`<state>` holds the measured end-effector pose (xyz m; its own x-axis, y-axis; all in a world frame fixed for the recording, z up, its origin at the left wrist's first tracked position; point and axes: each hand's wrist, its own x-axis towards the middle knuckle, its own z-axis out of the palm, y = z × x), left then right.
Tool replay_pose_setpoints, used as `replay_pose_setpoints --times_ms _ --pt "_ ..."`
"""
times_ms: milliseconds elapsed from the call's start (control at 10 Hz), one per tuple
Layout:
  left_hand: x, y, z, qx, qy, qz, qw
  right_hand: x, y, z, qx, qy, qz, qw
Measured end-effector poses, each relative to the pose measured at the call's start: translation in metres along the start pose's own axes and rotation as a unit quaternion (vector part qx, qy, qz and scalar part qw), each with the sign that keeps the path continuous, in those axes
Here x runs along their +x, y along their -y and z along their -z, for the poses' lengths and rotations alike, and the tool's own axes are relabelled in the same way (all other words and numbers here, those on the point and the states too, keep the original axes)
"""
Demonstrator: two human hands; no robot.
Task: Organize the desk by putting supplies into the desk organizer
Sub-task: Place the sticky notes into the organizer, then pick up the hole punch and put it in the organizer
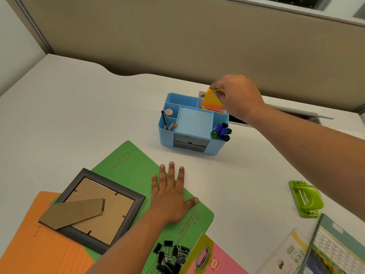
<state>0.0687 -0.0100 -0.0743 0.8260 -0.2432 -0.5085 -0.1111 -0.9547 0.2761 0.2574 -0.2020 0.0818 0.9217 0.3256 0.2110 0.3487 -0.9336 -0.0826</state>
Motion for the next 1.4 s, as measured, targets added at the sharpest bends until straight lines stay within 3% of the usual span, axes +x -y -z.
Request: replay_pose_setpoints --times_ms 300,500,700,900,1000,1200,1400 --pt "0.001 0.000 -0.001 0.005 0.001 0.003 1.000 0.001 -0.002 -0.011 0.006 0.046 -0.020 0.999" --pt "0.002 0.000 -0.001 0.004 0.003 0.002 1.000 -0.001 -0.004 -0.017 0.081 0.067 -0.034 0.994" --pt "0.002 0.000 -0.001 0.006 0.003 0.002 1.000 -0.018 -0.011 -0.017 0.119 0.025 -0.086 0.989" --pt "-0.003 -0.002 -0.006 0.014 -0.047 0.000 0.999 -0.101 -0.009 -0.011 0.190 -0.087 -0.156 0.965" --pt "-0.005 -0.003 -0.010 0.023 -0.082 0.003 0.996 -0.179 0.018 -0.032 0.231 -0.088 -0.174 0.953" --pt "-0.005 -0.001 -0.005 -0.009 -0.070 -0.009 0.997 -0.306 0.053 -0.080 0.206 -0.006 -0.209 0.956" --pt "-0.005 -0.002 0.003 -0.041 -0.036 0.000 0.998 -0.351 0.051 -0.089 0.175 0.046 -0.208 0.961"
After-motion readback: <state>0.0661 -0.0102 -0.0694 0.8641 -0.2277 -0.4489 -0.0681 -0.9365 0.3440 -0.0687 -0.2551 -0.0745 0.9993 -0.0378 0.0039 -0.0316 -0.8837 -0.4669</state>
